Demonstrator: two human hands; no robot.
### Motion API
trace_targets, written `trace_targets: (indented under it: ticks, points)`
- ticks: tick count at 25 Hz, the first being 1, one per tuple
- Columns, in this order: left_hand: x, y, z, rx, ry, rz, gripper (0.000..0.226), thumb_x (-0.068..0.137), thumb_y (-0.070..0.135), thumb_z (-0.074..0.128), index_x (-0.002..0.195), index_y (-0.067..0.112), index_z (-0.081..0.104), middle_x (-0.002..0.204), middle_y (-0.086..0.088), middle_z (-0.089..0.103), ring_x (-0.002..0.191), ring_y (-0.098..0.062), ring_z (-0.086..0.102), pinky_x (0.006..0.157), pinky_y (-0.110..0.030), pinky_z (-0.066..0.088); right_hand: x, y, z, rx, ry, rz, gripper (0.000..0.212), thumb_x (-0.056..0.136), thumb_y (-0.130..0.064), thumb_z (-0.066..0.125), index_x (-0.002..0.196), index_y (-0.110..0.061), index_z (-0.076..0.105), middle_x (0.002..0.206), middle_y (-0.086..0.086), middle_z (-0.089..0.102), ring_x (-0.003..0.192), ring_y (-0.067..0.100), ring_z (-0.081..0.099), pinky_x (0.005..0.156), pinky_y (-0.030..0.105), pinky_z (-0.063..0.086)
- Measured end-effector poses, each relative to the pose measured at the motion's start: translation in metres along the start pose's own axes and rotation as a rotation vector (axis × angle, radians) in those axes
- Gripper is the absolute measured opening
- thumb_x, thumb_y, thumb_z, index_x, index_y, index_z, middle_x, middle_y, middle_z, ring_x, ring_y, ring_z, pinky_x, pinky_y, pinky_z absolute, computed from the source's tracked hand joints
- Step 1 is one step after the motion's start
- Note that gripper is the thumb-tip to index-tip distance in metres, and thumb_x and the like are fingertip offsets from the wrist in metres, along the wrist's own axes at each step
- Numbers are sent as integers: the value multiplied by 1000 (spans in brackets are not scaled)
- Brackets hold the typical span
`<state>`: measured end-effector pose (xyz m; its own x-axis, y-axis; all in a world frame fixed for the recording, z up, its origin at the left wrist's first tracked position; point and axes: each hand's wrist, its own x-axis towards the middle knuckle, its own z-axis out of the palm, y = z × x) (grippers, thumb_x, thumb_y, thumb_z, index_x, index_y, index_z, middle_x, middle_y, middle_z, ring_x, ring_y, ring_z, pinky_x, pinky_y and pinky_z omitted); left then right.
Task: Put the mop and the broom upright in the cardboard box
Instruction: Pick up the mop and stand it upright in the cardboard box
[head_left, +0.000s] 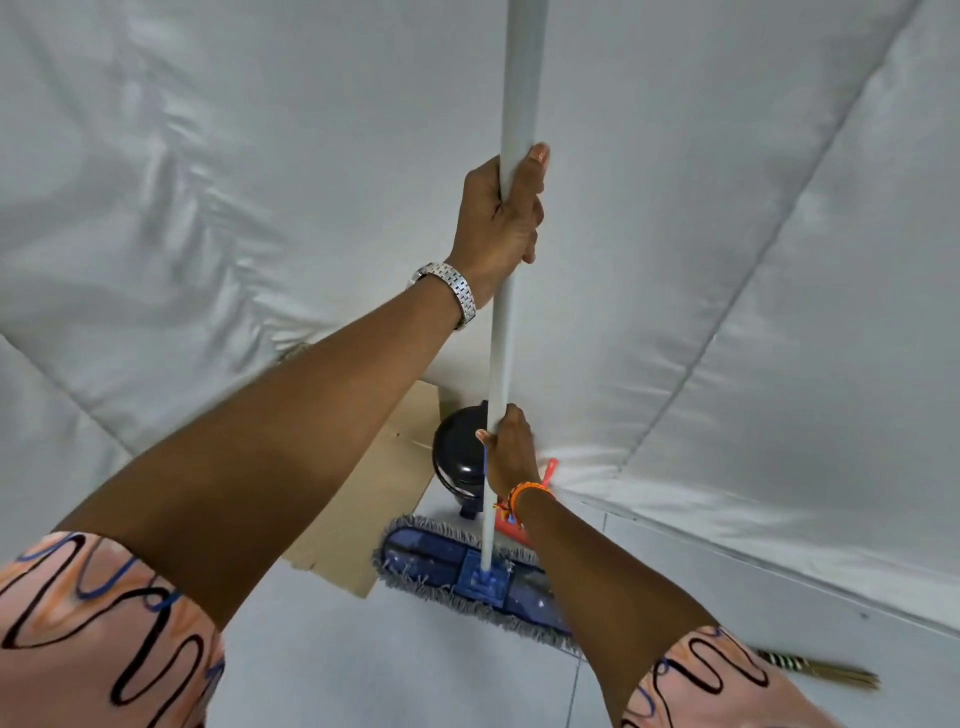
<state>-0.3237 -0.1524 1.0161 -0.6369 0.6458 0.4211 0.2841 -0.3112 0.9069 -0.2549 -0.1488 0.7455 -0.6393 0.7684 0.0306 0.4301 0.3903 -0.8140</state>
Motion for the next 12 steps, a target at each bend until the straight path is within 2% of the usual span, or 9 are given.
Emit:
trace_targets:
  ticks: [6, 12]
  points:
    - [42, -36, -128, 11, 29, -32, 37, 95, 37, 52, 68, 14, 43, 47, -3, 35, 34, -18, 35, 41, -28, 37, 45, -60, 117, 25, -109, -9, 33, 90, -11, 64, 116, -1, 49, 116, 18, 57, 108, 33, 57, 97, 41, 52]
    - [121, -85, -249, 49, 25, -67, 32, 95, 28, 53, 72, 11, 40, 47, -2, 36, 34, -17, 36, 42, -28, 38, 125, -116, 233, -14, -158, -6, 32, 92, -13, 61, 119, -4, 48, 114, 16, 56, 104, 33, 57, 91, 48, 53]
